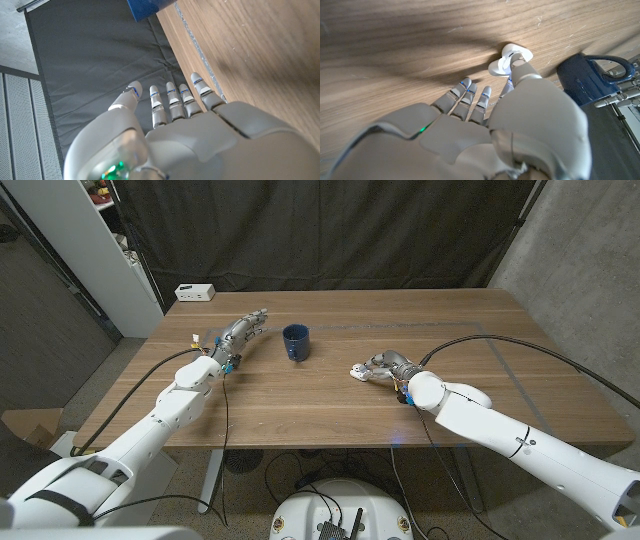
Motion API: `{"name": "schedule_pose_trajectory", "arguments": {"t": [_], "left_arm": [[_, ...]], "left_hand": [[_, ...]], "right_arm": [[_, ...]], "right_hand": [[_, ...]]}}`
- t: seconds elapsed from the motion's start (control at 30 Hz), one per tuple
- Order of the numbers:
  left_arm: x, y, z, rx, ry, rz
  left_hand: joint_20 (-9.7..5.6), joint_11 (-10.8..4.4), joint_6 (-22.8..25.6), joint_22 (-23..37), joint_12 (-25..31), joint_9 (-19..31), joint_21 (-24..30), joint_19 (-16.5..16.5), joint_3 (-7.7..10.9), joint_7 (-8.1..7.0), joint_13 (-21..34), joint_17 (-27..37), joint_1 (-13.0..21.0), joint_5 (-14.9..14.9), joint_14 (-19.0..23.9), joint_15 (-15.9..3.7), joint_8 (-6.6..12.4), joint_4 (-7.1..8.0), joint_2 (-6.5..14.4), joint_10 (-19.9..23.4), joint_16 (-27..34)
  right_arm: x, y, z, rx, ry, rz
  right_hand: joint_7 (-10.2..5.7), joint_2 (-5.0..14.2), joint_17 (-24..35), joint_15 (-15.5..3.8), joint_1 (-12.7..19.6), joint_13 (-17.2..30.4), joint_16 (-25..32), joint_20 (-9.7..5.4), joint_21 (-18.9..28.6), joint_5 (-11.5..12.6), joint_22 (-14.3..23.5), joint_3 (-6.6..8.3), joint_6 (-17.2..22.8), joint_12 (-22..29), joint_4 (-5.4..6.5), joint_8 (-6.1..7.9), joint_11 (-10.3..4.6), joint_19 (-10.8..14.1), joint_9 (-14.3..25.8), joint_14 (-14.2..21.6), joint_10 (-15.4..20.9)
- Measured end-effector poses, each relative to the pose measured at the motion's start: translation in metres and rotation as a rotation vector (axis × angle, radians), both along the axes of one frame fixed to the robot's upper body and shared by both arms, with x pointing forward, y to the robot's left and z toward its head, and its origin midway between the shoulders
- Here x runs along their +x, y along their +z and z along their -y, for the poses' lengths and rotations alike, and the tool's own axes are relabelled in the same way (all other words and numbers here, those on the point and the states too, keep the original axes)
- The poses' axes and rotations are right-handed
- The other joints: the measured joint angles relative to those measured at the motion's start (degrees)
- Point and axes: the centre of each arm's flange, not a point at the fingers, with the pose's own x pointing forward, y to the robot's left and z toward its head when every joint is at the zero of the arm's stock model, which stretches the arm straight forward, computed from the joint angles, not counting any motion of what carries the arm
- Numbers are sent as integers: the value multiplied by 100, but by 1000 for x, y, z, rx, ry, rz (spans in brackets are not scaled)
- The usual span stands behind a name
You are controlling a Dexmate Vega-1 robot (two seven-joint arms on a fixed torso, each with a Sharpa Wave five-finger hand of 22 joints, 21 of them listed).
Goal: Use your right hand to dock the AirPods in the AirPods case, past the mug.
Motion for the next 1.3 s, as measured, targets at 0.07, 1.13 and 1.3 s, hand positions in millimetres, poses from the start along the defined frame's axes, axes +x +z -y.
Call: {"name": "schedule_pose_trajectory", "arguments": {"t": [0.07,1.13,1.3], "left_arm": [[1,0,0,0,0,-1],[0,0,3,5,-7,5],[-1,0,3,6,-8,7]], "left_hand": [[0,0,0,0,0,0,0,0,0,0,0,0,0,0,0,0,0,0,0,0,0],[31,0,0,0,12,0,0,31,0,0,0,-13,-23,0,0,0,0,0,23,0,0],[31,0,0,0,12,0,0,31,0,0,0,-13,-23,0,0,0,0,0,23,0,0]], "right_arm": [[0,0,0,-4,-2,-3],[-2,-11,-3,-10,-15,52],[-3,-9,-6,-1,0,72]], "right_hand": [[0,0,0,3,0,0,-35,7,0,0,0,0,0,-41,0,0,-18,-27,-1,-14,-18],[112,-22,0,3,22,-17,-36,-11,-11,46,2,0,689,5,1,137,-180,58,22,-32,210],[97,-22,15,34,22,-38,-3,-10,-11,46,2,-25,705,5,25,137,-181,60,48,-2,210]]}}
